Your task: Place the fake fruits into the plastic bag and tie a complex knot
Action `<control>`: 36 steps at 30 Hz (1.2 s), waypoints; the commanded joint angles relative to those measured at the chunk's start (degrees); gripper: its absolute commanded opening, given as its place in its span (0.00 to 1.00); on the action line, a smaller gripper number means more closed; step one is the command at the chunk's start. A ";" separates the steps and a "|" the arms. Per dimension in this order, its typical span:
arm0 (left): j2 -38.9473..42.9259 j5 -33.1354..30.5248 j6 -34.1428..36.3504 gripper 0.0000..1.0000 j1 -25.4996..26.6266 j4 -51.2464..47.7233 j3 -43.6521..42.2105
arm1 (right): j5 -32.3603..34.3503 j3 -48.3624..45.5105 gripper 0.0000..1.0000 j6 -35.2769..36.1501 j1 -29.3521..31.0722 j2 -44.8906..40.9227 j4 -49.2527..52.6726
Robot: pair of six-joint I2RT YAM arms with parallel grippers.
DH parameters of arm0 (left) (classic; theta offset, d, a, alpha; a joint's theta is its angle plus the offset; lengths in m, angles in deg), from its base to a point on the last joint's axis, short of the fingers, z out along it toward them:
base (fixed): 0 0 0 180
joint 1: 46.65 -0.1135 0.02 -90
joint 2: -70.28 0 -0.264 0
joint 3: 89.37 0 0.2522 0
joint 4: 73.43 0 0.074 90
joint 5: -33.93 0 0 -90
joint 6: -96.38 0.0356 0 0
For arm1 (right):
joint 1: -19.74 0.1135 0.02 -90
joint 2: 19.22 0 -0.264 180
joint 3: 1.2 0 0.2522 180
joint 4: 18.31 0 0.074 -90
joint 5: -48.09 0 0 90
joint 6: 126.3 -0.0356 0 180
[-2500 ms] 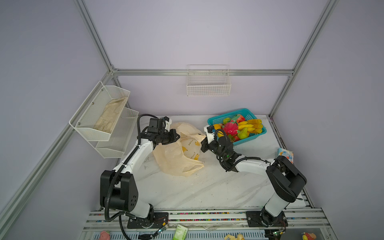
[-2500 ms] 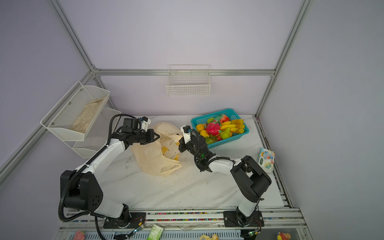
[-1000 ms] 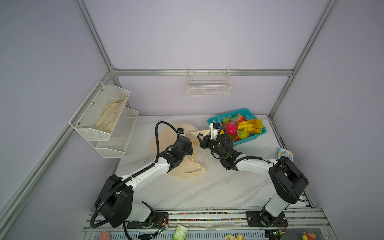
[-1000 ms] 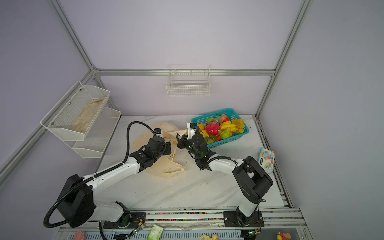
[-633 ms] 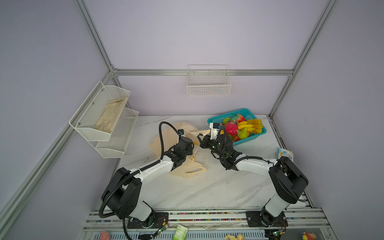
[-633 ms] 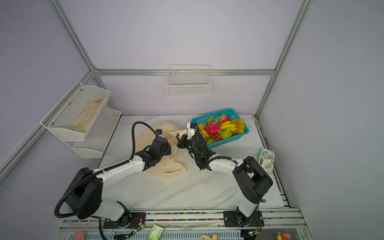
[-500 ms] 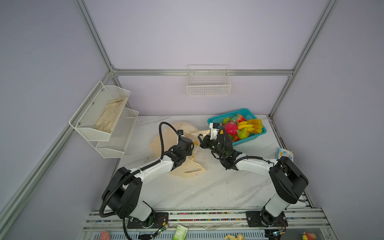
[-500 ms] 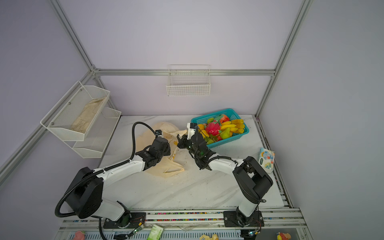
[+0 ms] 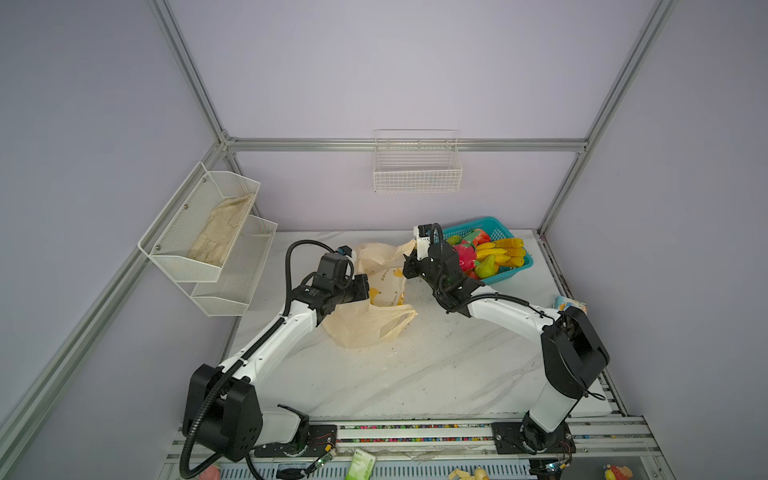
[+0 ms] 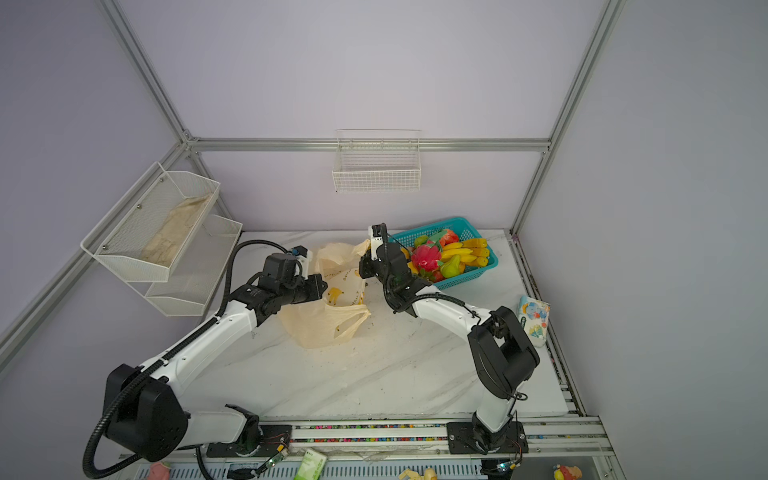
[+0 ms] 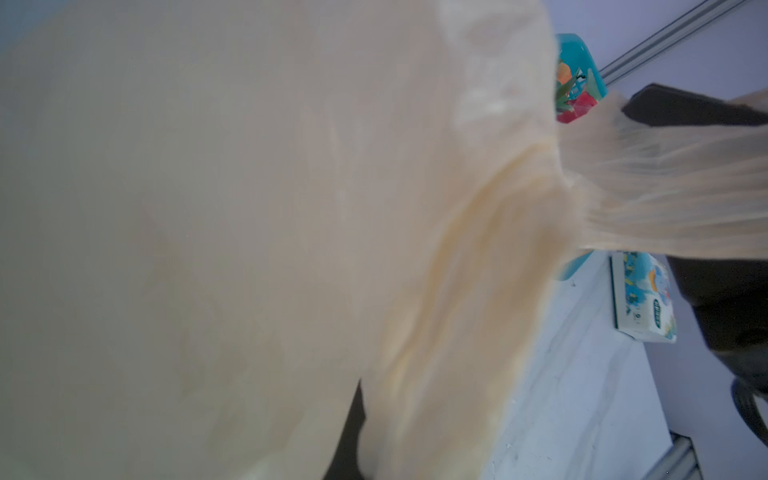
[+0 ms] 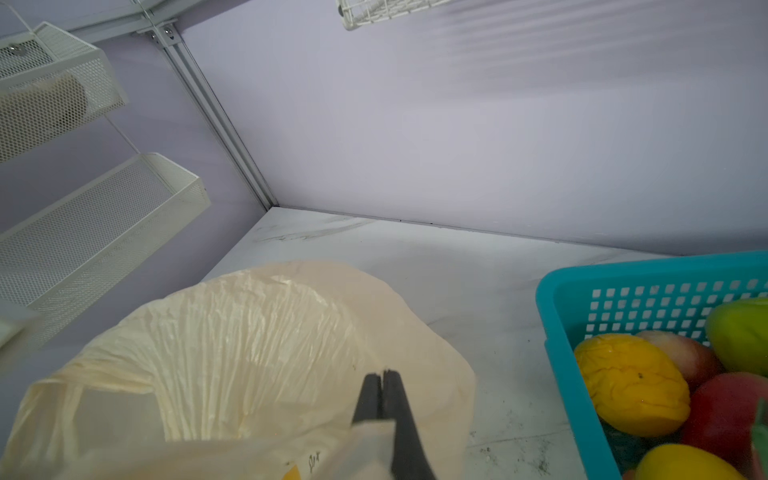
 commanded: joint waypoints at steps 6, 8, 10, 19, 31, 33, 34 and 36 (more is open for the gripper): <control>-8.28 28.48 -7.08 0.00 -7.97 -0.72 13.39 | -9.06 8.24 0.04 0.98 -7.29 8.24 10.91; -8.10 26.01 -7.55 0.00 -8.00 0.23 13.83 | -11.68 9.20 0.12 1.53 -7.33 8.42 11.62; -7.99 22.51 -7.63 0.00 -8.15 0.86 13.58 | -16.09 8.57 0.23 2.42 -7.39 7.47 10.54; -7.65 22.02 -18.20 0.00 -9.84 9.38 7.97 | -17.96 -0.50 0.89 0.89 -7.41 -2.22 10.03; -7.16 20.58 -17.78 0.00 -10.90 14.48 2.68 | -9.75 -11.92 0.97 0.52 -8.87 -19.53 18.47; -7.02 20.30 -17.30 0.00 -10.98 14.44 2.50 | -9.61 -12.96 0.97 -0.27 -10.16 -21.56 18.45; -6.94 20.43 -17.16 0.00 -10.98 14.46 2.33 | -9.53 -13.20 0.97 -0.40 -10.78 -22.84 18.42; -6.67 20.31 -16.86 0.00 -11.07 14.47 2.01 | -8.42 -13.21 0.97 -0.89 -13.00 -24.30 18.58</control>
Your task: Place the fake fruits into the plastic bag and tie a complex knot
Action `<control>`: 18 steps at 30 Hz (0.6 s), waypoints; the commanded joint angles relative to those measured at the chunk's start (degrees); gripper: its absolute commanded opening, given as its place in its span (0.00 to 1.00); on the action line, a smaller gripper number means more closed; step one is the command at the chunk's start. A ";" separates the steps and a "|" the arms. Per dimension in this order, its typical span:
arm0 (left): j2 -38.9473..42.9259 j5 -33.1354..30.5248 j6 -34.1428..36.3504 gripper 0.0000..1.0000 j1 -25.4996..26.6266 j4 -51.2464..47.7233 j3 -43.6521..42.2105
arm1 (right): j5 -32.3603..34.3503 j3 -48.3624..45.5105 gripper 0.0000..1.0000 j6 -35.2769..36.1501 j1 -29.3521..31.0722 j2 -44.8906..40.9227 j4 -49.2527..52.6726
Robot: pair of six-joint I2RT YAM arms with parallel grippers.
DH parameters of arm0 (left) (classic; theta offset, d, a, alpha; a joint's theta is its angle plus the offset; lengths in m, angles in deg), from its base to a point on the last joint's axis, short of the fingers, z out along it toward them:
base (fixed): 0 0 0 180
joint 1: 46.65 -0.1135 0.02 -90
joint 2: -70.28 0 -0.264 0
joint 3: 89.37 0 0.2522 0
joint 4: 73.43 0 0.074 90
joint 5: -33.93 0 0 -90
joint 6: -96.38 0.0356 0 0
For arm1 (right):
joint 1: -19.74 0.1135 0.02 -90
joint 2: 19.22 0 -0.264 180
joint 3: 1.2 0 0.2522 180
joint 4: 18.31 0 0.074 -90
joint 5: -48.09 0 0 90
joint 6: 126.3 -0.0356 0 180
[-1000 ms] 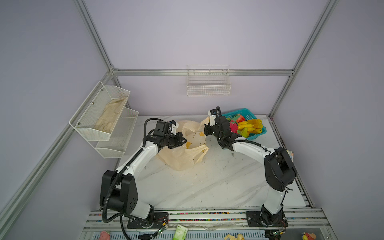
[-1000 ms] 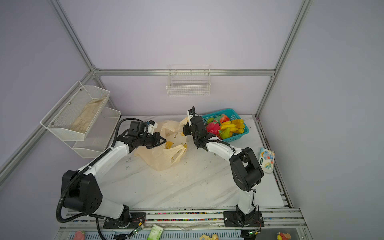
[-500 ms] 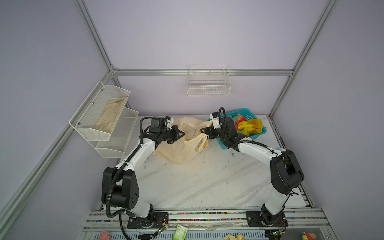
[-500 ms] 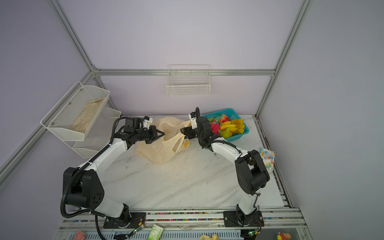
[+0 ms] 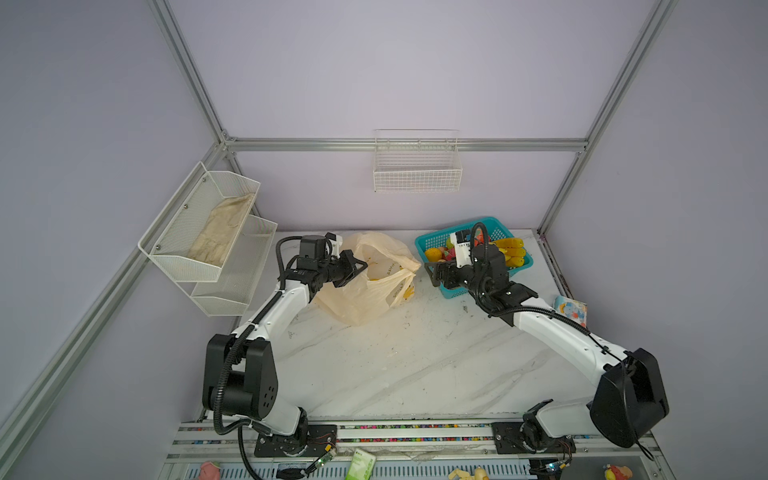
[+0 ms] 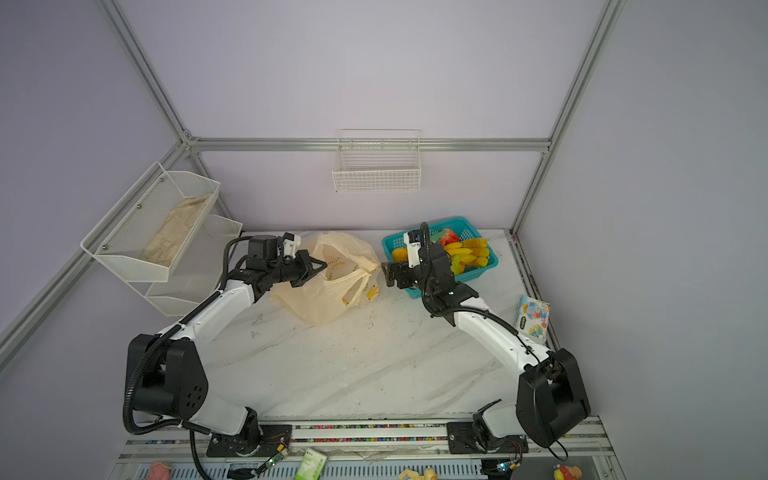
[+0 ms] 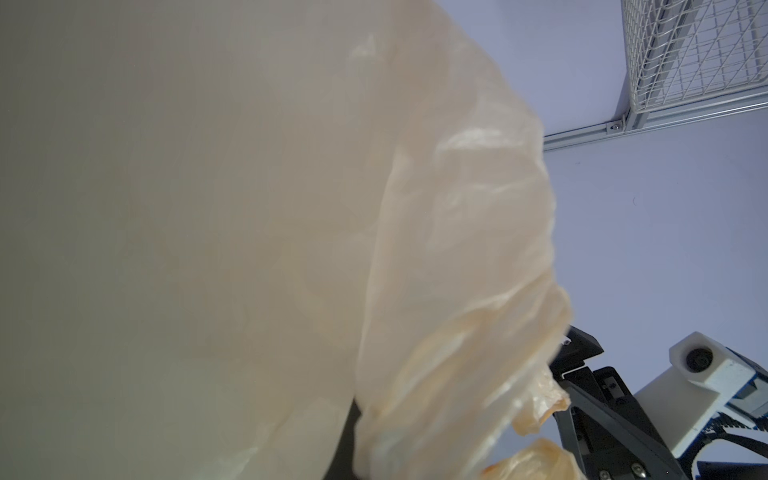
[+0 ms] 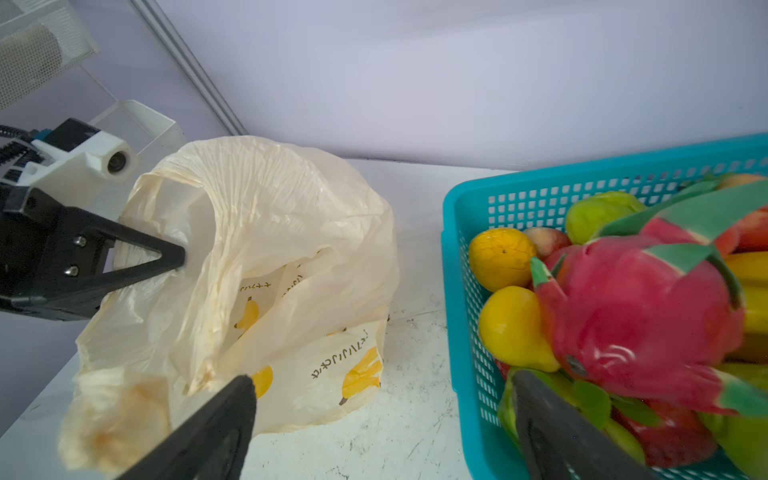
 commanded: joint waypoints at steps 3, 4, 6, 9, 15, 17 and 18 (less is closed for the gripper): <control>2.60 0.67 1.12 0.00 -0.58 2.57 -2.38 | 3.32 1.19 0.97 -1.86 -8.55 -2.58 3.11; 2.74 0.70 1.22 0.00 -0.58 2.59 -2.46 | 3.67 1.42 0.96 -2.12 -10.43 -2.69 3.01; 3.31 0.60 1.48 0.00 -0.58 2.66 -2.53 | 4.75 1.84 0.95 -2.09 -14.84 -2.39 1.97; 3.85 0.70 1.58 0.00 -0.58 2.79 -2.77 | 8.33 3.55 0.92 -0.78 -17.26 1.06 1.32; 4.22 0.73 1.93 0.00 -0.71 2.94 -3.04 | 2.29 8.78 0.94 -1.79 -17.32 11.07 2.28; 4.36 0.87 1.93 0.00 -0.67 2.93 -2.95 | -0.62 9.97 0.97 -1.69 -17.29 13.76 1.73; 4.40 0.88 1.93 0.00 -0.75 3.01 -2.93 | -0.90 10.54 0.97 -1.69 -17.28 15.14 1.58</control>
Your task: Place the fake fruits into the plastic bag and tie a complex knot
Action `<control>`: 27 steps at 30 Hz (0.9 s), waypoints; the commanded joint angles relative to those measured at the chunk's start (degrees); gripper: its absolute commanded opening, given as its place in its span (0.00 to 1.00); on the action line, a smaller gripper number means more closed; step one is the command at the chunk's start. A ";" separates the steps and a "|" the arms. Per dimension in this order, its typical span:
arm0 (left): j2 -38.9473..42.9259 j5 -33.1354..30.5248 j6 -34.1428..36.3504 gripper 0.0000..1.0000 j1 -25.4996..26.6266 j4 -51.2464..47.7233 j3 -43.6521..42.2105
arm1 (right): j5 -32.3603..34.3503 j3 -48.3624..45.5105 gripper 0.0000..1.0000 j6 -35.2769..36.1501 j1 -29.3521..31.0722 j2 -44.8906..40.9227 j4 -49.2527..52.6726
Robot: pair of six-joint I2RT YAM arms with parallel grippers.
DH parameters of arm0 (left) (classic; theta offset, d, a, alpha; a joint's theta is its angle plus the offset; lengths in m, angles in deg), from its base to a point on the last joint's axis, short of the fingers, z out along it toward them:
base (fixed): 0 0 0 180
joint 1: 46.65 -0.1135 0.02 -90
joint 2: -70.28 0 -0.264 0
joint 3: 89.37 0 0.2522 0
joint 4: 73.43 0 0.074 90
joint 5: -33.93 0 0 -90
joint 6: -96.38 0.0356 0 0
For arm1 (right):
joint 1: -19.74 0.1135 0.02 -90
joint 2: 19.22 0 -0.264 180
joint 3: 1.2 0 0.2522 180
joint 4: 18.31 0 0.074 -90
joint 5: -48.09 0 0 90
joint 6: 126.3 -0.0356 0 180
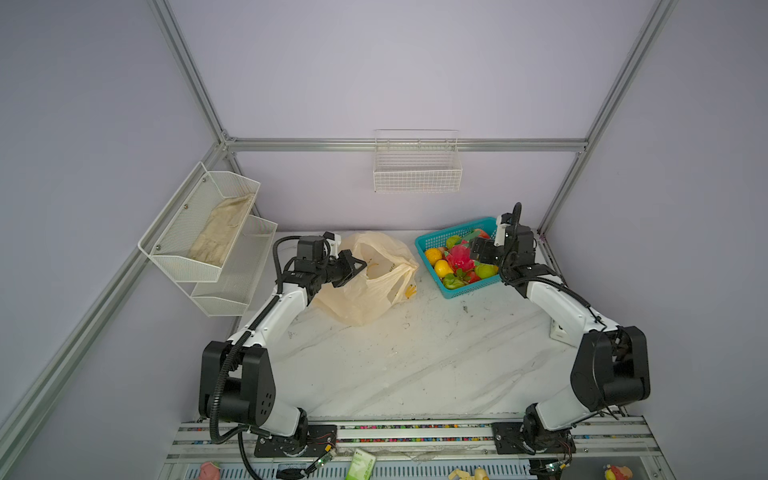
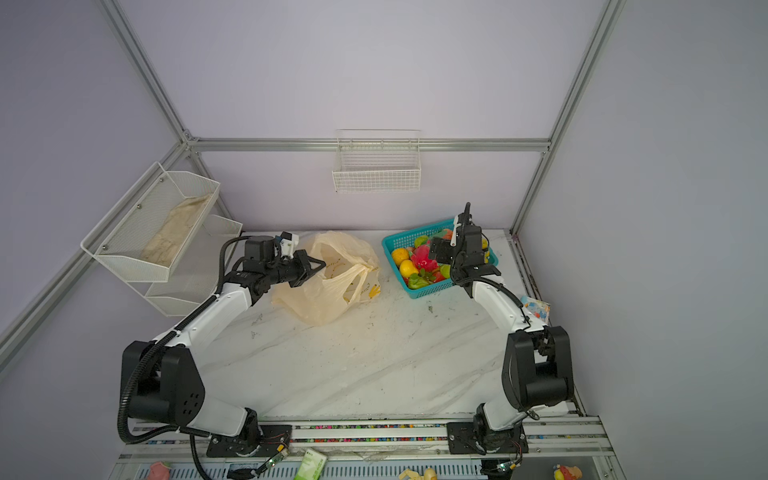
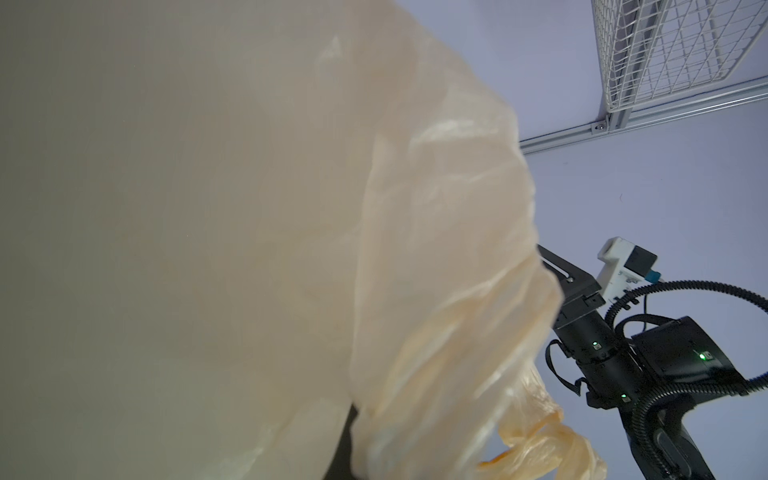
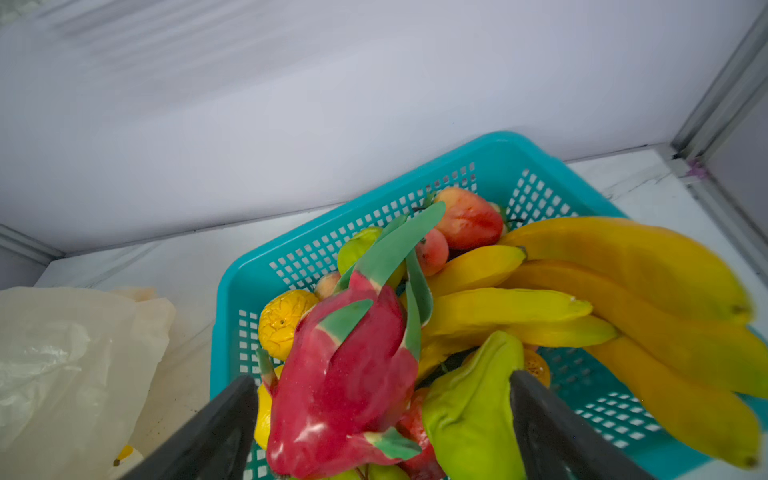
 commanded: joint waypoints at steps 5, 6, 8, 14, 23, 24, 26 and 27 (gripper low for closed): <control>2.57 0.79 2.13 0.00 -0.58 2.26 -1.93 | -5.78 4.99 0.97 -1.30 0.36 7.86 -0.35; 2.65 0.72 2.17 0.00 -0.65 2.26 -1.94 | -7.14 4.90 0.97 -2.55 0.33 8.65 -1.39; 2.79 0.79 2.26 0.00 -0.67 2.27 -1.98 | -9.77 4.99 0.97 -4.46 0.36 10.28 -2.89; 2.74 1.19 2.24 0.00 -0.76 2.38 -1.92 | -12.17 6.59 0.97 -8.09 0.32 14.49 -4.42; 3.09 1.49 2.26 0.00 -0.83 2.47 -1.93 | -15.87 8.52 0.97 -10.44 0.25 17.26 -7.12; 3.09 1.50 2.26 0.00 -0.84 2.43 -1.90 | -15.85 8.72 0.96 -10.60 0.23 17.69 -7.09; 3.10 1.48 2.43 0.00 -0.85 2.43 -1.92 | -16.04 8.88 0.93 -10.65 0.20 18.36 -6.91; 3.18 1.34 2.44 0.00 -0.91 2.43 -1.93 | -16.05 8.73 0.92 -10.73 0.20 18.49 -7.08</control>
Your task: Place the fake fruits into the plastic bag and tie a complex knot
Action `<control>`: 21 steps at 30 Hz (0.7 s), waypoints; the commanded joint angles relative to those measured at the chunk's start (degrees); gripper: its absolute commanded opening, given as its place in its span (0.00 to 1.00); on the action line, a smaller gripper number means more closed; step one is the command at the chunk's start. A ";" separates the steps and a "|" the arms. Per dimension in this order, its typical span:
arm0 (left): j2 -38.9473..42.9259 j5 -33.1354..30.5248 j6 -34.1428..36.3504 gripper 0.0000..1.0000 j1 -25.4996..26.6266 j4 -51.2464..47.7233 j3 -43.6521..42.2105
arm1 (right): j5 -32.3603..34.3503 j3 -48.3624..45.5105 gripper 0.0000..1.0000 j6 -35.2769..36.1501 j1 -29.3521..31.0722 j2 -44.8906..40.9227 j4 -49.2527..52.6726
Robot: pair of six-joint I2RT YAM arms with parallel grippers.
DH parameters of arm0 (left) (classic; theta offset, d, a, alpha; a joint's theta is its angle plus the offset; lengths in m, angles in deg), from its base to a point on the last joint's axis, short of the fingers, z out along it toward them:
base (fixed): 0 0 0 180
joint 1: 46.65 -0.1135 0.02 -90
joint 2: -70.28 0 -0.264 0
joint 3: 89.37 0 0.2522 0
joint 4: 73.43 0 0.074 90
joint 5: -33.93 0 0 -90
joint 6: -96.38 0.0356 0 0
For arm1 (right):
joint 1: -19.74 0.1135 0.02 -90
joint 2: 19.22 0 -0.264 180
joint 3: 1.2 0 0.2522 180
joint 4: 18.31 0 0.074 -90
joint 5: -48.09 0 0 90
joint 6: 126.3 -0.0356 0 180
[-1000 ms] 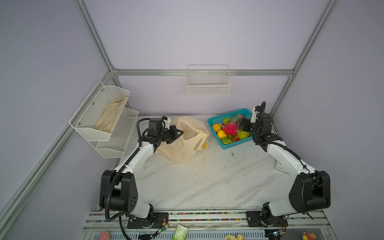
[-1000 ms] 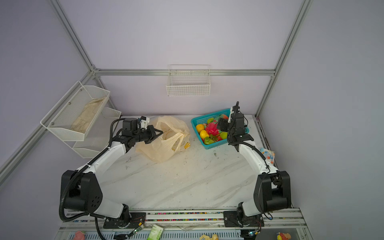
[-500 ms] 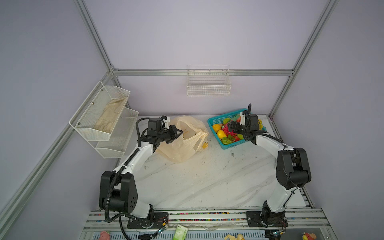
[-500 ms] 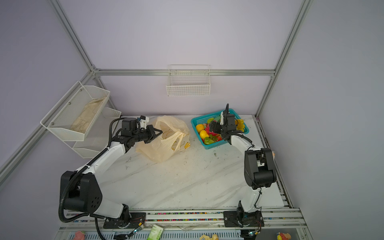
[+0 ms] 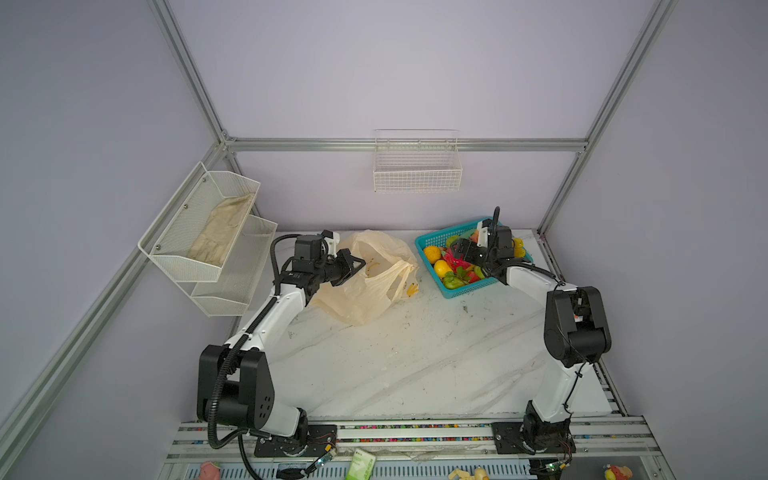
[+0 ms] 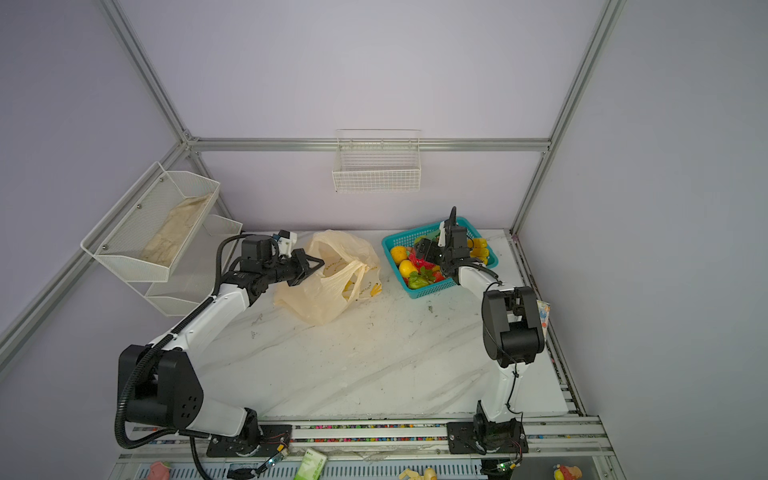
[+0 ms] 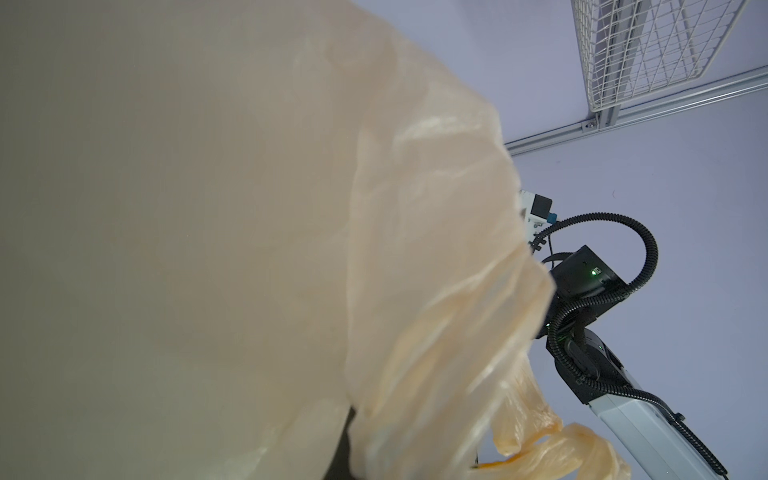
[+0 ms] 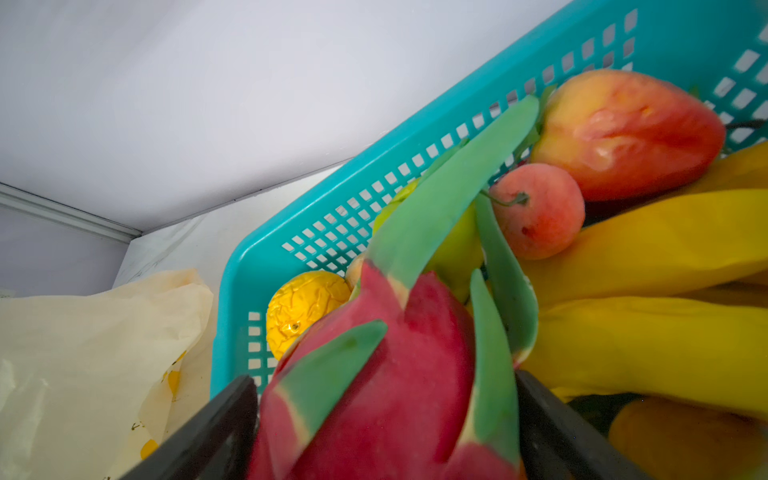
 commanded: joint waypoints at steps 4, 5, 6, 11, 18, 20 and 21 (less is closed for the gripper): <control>2.01 1.05 1.49 0.00 -0.43 2.38 -1.91 | -3.66 0.76 0.97 -1.95 0.50 2.16 -2.51; 2.00 0.99 1.50 0.00 -0.39 2.39 -2.00 | -3.72 0.63 0.97 -2.16 0.53 2.13 -2.71; 2.00 0.99 1.49 0.00 -0.43 2.43 -1.99 | -3.73 0.44 0.97 -2.27 0.51 1.95 -2.87; 2.09 0.99 1.58 0.00 -0.50 2.40 -1.95 | -1.16 -0.16 0.97 -2.41 0.68 2.48 -2.09; 2.01 0.81 1.76 0.00 -0.52 2.39 -2.00 | 9.28 1.47 0.97 0.21 3.28 3.40 3.46; 1.94 0.89 1.76 0.00 -0.51 2.38 -2.01 | 10.75 1.24 0.97 -0.08 3.51 3.35 3.56; 1.98 0.90 1.69 0.00 -0.52 2.38 -2.01 | 11.12 1.30 0.97 -0.09 3.62 3.51 3.49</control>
